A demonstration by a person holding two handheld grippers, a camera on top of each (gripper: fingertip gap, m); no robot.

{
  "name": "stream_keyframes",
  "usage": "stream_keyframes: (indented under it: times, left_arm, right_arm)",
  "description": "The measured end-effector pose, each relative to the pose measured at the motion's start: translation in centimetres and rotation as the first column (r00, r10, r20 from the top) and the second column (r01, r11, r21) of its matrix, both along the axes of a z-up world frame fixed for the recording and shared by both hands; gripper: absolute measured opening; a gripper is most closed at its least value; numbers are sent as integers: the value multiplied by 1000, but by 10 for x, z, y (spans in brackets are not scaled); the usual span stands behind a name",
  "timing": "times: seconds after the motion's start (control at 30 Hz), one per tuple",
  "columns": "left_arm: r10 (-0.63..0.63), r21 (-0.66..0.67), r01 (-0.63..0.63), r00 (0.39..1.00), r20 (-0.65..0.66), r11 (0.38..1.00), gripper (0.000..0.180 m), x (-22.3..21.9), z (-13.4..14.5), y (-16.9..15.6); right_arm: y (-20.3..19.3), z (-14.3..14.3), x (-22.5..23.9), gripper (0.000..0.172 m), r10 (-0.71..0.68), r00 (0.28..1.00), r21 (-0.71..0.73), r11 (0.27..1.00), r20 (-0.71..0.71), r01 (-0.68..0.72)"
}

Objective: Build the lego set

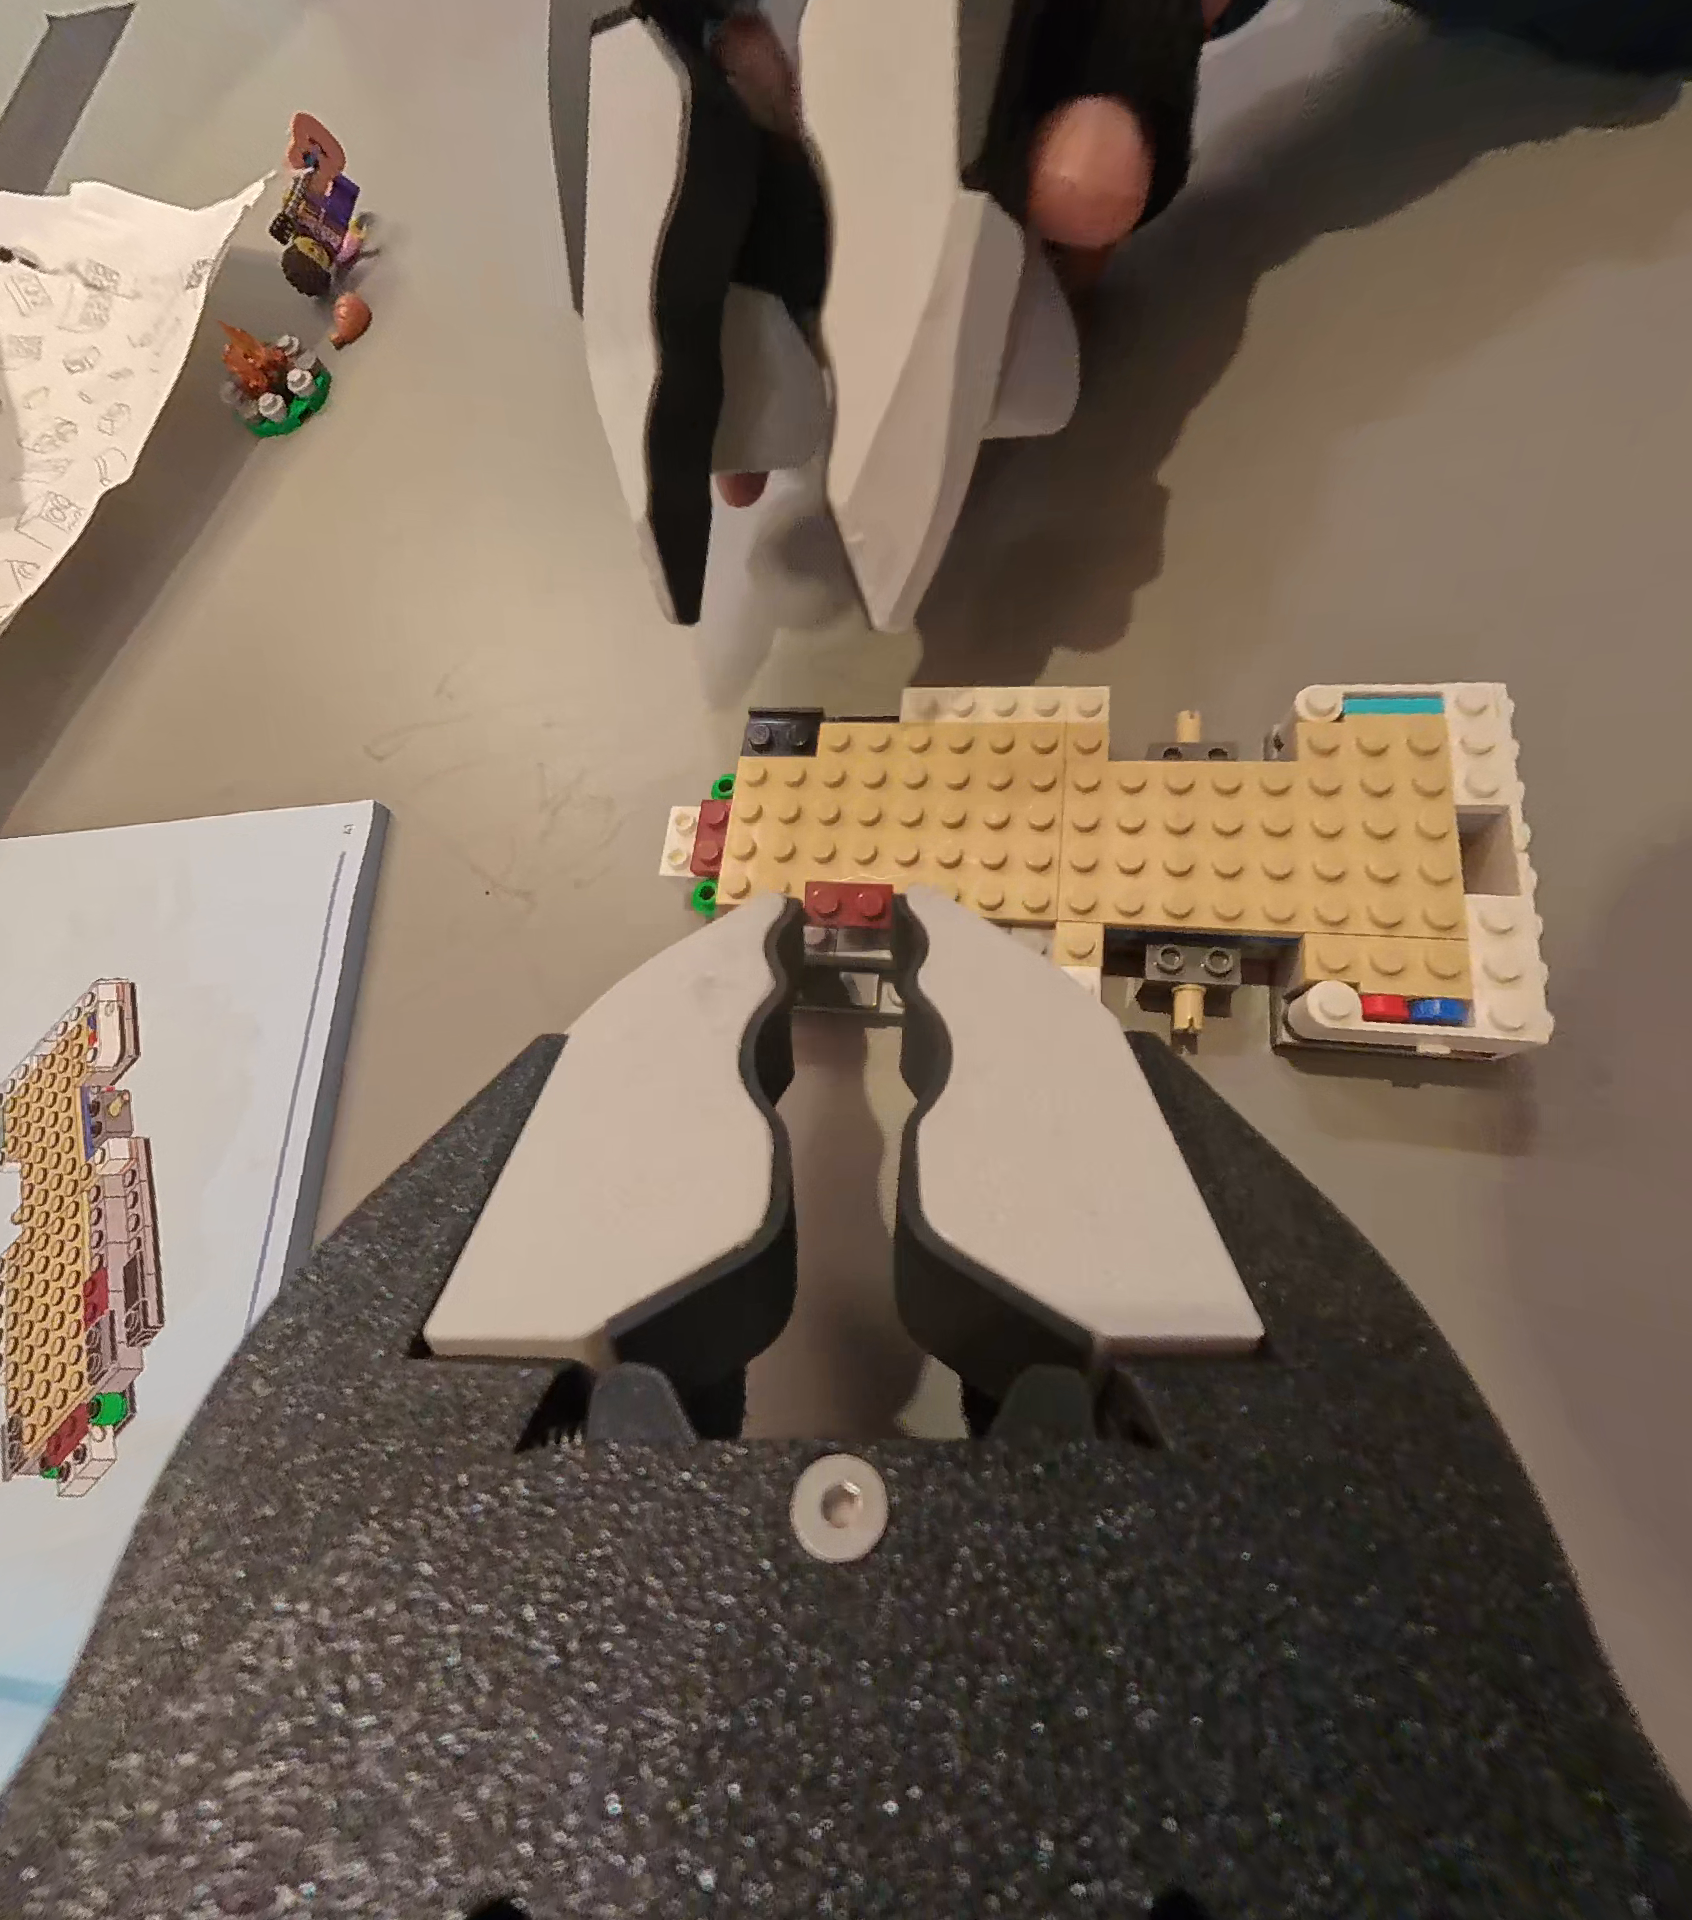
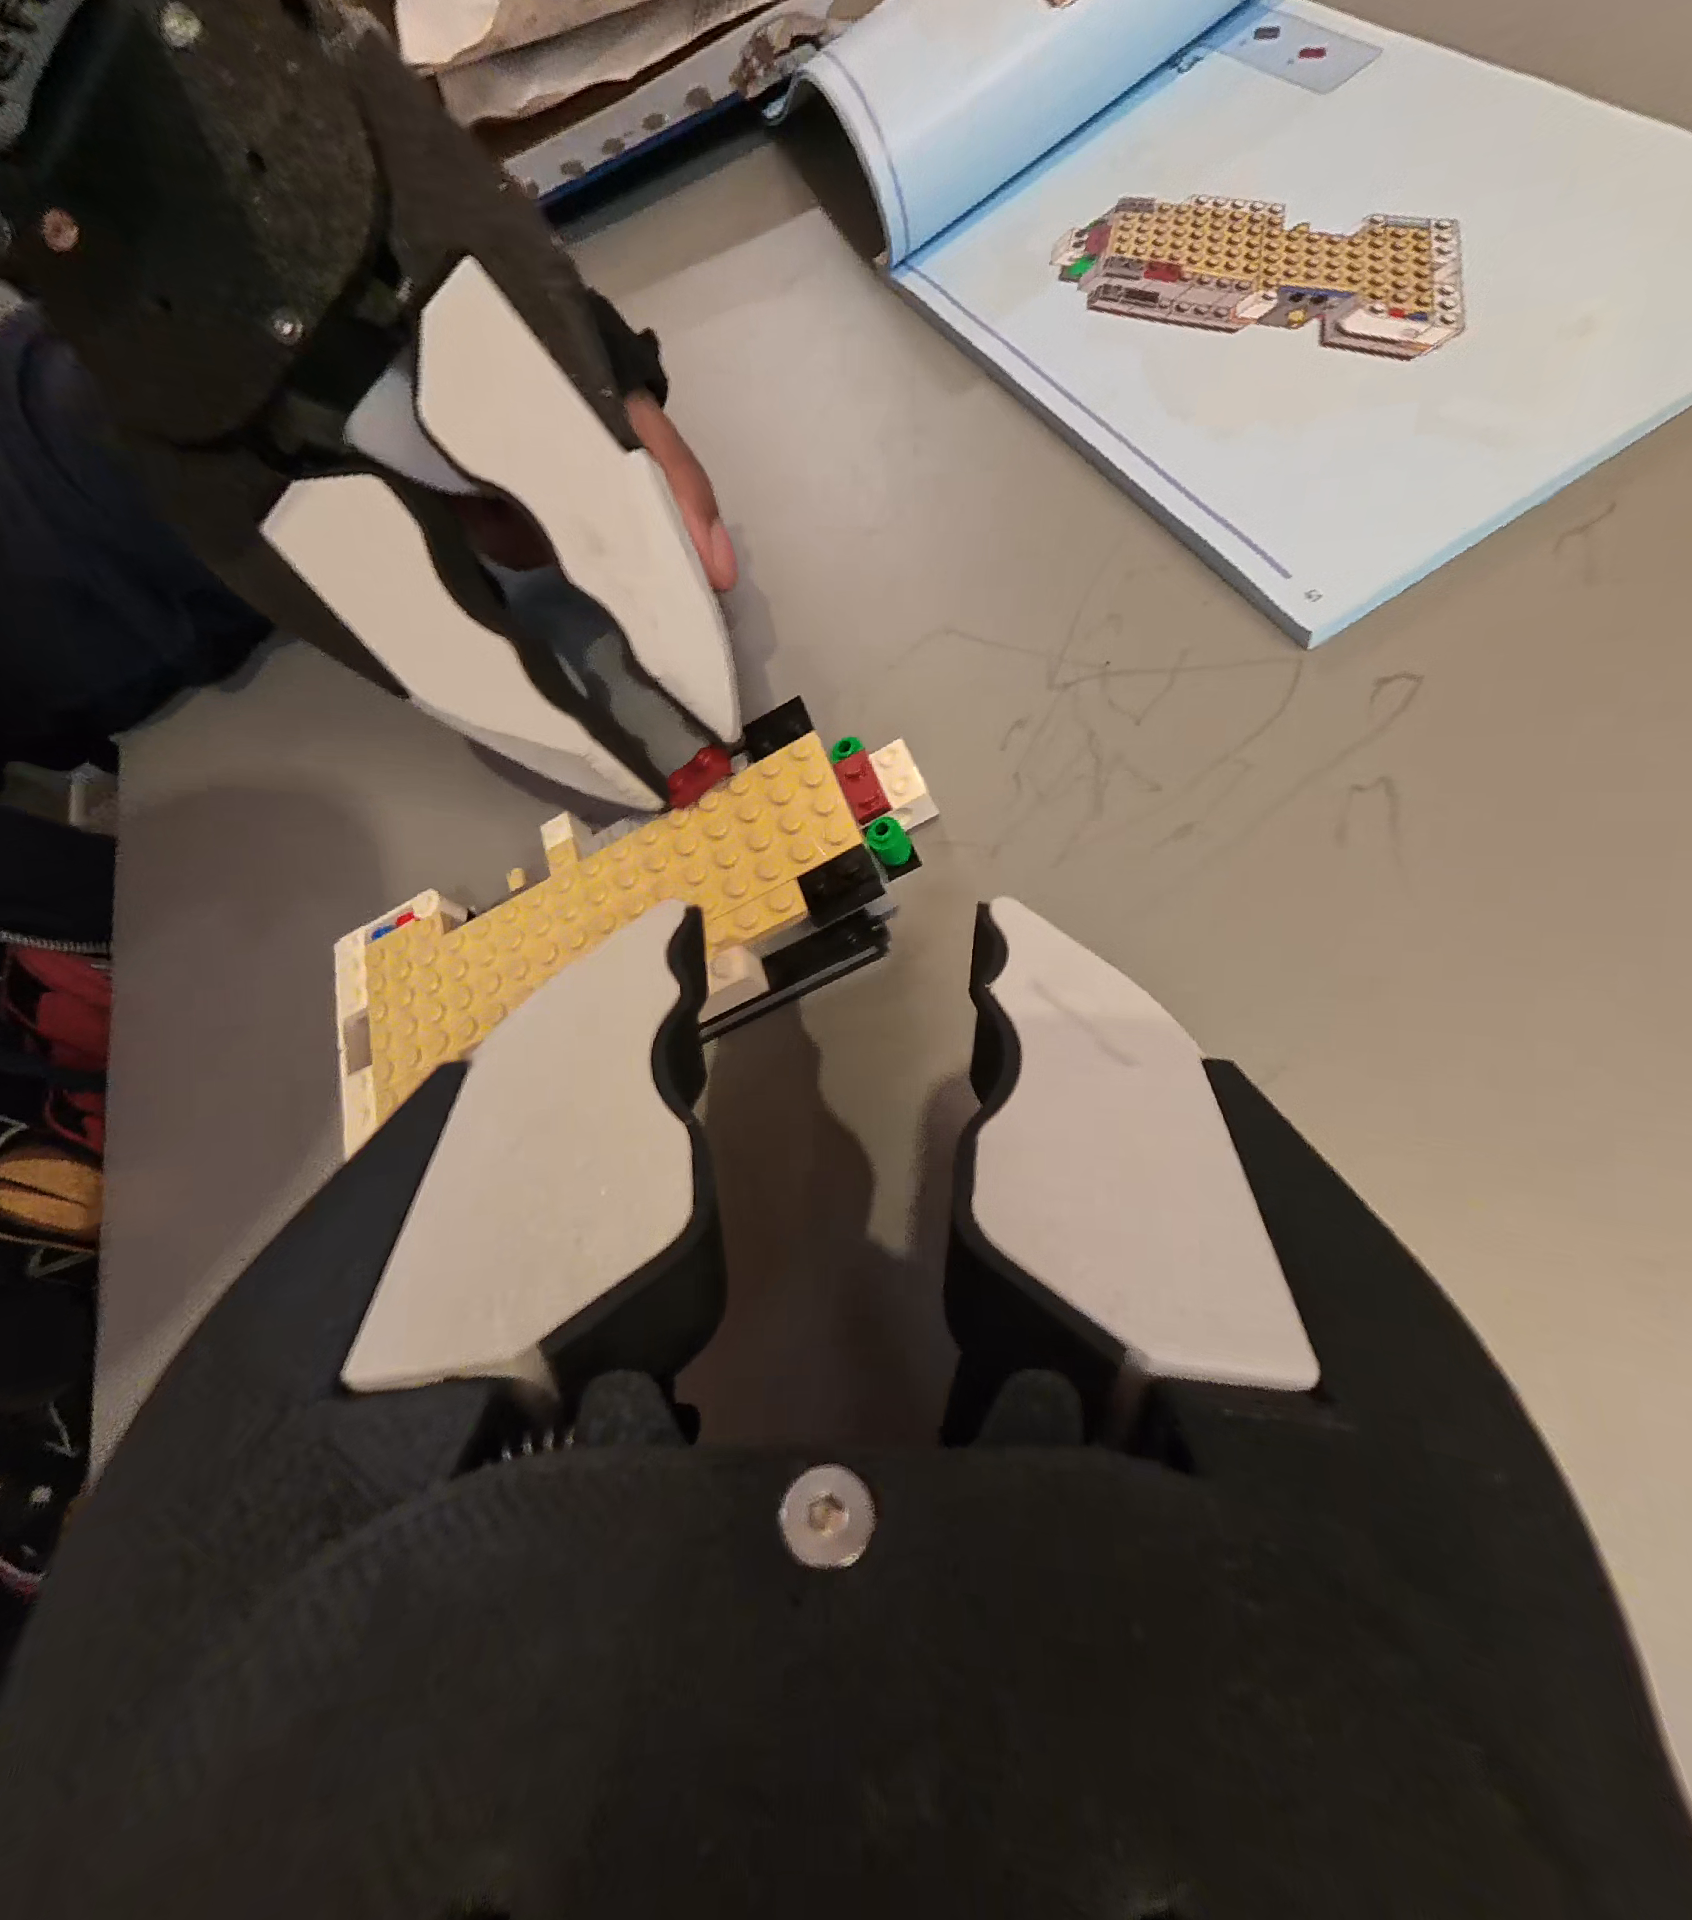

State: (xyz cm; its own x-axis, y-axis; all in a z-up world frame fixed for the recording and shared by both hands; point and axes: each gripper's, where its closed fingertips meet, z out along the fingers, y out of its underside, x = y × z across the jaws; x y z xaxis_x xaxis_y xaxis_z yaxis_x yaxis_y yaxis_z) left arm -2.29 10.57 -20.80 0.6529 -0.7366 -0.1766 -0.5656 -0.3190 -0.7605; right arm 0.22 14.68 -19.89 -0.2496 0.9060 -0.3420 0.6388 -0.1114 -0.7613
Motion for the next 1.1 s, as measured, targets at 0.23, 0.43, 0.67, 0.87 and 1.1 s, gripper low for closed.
stream_keyframes:
  times: [0.23,0.43,0.67,0.87,1.1]
  left_arm:
    - [23,-3,-23,998,63,1000,16,-6,4,-1]
    - [14,-20,-13,998,57,1000,16,-5,0,-3]
    - [12,-20,-11,997,72,1000,16,-3,3,-4]
    - [11,-36,-8,997,75,999,16,-3,1,-4]
    - [17,-36,-15,999,50,999,16,-4,-1,-2]
  right_arm:
    - [-27,2,17,48,142,988,139,981,-53,-134]
    - [-37,-12,23,49,213,977,268,942,-16,-201]
    - [-42,-13,17,49,250,968,301,924,-13,-235]
    - [-42,-20,17,46,270,963,341,903,21,-260]
    - [-41,-22,15,42,270,963,364,895,24,-260]
